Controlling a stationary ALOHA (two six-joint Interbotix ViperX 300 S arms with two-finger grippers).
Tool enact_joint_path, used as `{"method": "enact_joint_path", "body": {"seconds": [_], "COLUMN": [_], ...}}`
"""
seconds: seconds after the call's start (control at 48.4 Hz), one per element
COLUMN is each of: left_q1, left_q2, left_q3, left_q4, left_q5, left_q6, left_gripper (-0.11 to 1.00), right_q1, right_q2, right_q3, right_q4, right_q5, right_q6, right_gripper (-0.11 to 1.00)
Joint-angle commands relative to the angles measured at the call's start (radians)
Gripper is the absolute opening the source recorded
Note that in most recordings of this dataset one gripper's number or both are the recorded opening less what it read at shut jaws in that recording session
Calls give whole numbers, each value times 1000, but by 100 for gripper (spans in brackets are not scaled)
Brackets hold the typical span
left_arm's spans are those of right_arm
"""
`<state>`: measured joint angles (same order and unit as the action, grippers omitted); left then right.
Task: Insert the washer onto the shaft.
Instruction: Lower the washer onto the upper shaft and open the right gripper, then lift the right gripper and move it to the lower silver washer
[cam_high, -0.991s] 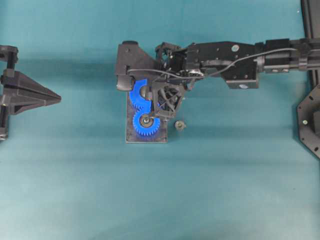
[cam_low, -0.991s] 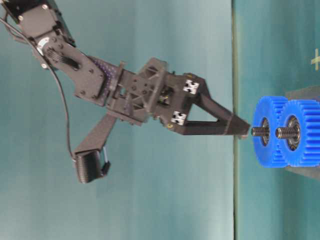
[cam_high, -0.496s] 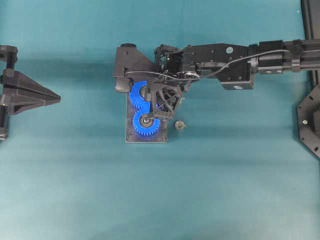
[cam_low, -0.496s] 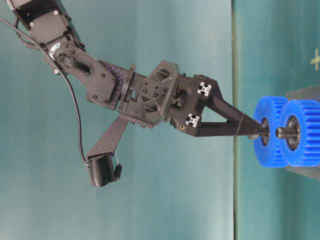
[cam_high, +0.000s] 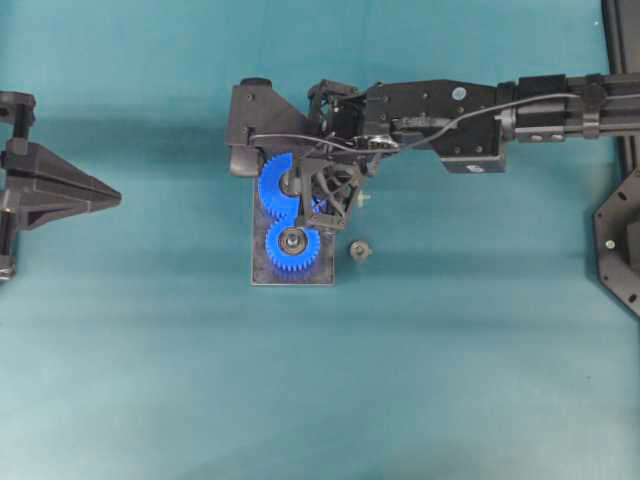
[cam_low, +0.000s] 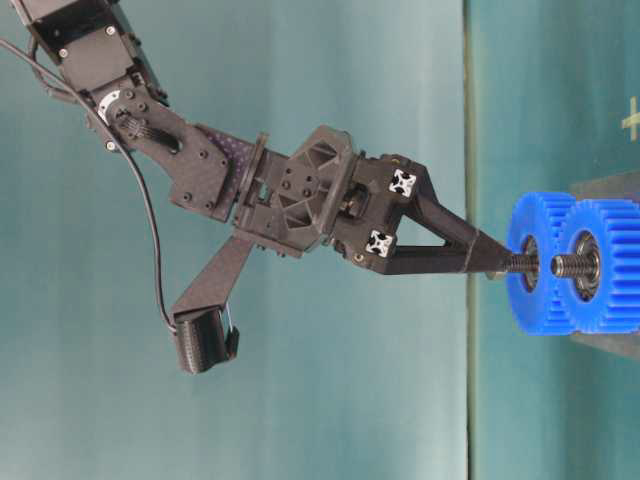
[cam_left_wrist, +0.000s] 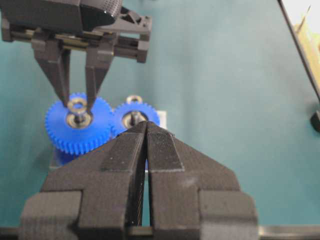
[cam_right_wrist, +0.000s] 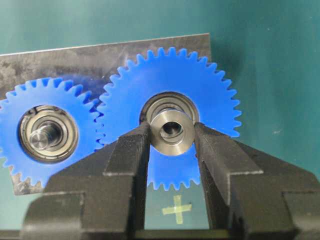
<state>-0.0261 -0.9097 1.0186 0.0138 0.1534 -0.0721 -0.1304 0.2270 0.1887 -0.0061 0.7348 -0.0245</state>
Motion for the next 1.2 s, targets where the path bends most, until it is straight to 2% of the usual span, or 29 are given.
{"method": "enact_joint_path", "body": {"seconds": [0.0, 0.805, 1.012, 1.074, 1.177], "left_q1": [2, 2, 2, 2, 2], "left_q2": [2, 3, 3, 2, 2], "left_q3": [-11, 2, 11, 14, 8], "left_q4": [2, 2, 3, 3, 2], "left_q5": [-9, -32, -32, -32, -34], "left_q6": [-2, -3, -52, -61, -64], "left_gripper": [0, 0, 0, 0, 0], "right_q1": [-3, -6, -6, -8, -8], "right_q2": [-14, 2, 3, 5, 2], "right_q3": [-23, -32, -41, -43, -44], "right_q4": [-2, 3, 3, 3, 3], "right_q5": [-2, 26, 26, 26, 26], "right_q6": [-9, -3, 2, 3, 8], "right_gripper": [30, 30, 31, 38, 67]}}
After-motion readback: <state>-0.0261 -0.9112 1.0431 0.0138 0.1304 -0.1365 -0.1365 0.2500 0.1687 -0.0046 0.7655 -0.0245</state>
